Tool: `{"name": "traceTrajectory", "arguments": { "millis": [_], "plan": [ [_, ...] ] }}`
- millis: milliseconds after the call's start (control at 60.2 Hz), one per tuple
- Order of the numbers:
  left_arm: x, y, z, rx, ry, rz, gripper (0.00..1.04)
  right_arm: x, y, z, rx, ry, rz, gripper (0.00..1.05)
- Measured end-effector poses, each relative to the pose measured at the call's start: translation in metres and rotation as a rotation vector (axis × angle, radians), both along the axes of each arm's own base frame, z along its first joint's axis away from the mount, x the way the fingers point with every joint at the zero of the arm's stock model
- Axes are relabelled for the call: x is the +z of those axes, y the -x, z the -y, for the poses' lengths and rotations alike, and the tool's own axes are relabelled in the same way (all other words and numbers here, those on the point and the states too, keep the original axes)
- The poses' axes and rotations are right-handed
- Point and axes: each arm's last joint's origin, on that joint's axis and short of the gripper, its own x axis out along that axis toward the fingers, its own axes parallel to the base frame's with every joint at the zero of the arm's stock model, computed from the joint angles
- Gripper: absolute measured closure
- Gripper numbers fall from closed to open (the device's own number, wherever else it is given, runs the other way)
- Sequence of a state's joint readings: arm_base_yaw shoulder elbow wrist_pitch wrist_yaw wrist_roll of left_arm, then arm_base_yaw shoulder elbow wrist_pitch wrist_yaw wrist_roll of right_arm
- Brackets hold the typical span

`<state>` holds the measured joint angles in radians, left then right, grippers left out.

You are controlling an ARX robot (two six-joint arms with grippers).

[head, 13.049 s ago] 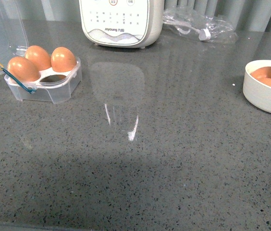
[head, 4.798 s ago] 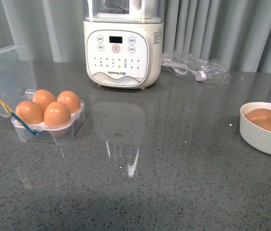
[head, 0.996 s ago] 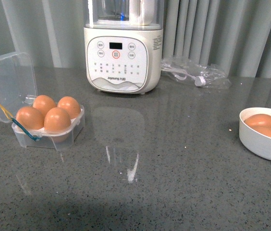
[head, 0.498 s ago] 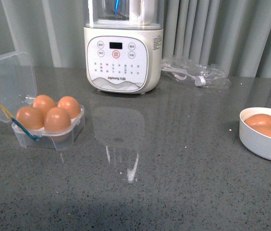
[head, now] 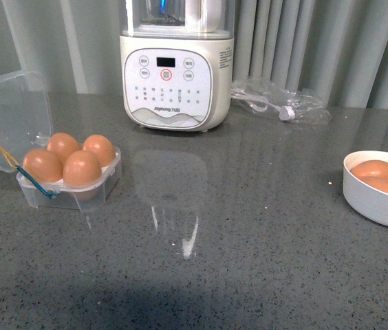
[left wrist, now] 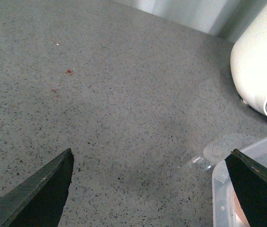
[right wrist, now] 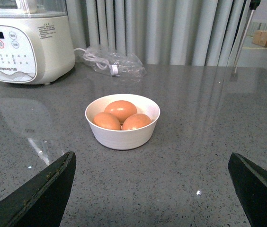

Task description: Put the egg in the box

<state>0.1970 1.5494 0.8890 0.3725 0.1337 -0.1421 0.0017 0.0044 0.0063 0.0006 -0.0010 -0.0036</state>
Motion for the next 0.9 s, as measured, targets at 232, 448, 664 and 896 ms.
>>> {"name": "traceTrajectory", "arguments": {
  "millis": [232,448,664,896],
  "plan": [
    [-0.005,-0.006,0.024,-0.059,-0.041,-0.019,0.07,0.000,0.000,0.000,0.000,0.000,0.000,0.07],
    [0.003,0.000,0.073,-0.189,-0.081,-0.002,0.07,0.000,0.000,0.000,0.000,0.000,0.000,0.07],
    [0.005,0.023,0.125,-0.352,-0.135,-0.018,0.07,0.000,0.000,0.000,0.000,0.000,0.000,0.07],
    [0.002,0.029,0.125,-0.324,-0.145,-0.054,0.07,0.000,0.000,0.000,0.000,0.000,0.000,0.07]
  ]
}}
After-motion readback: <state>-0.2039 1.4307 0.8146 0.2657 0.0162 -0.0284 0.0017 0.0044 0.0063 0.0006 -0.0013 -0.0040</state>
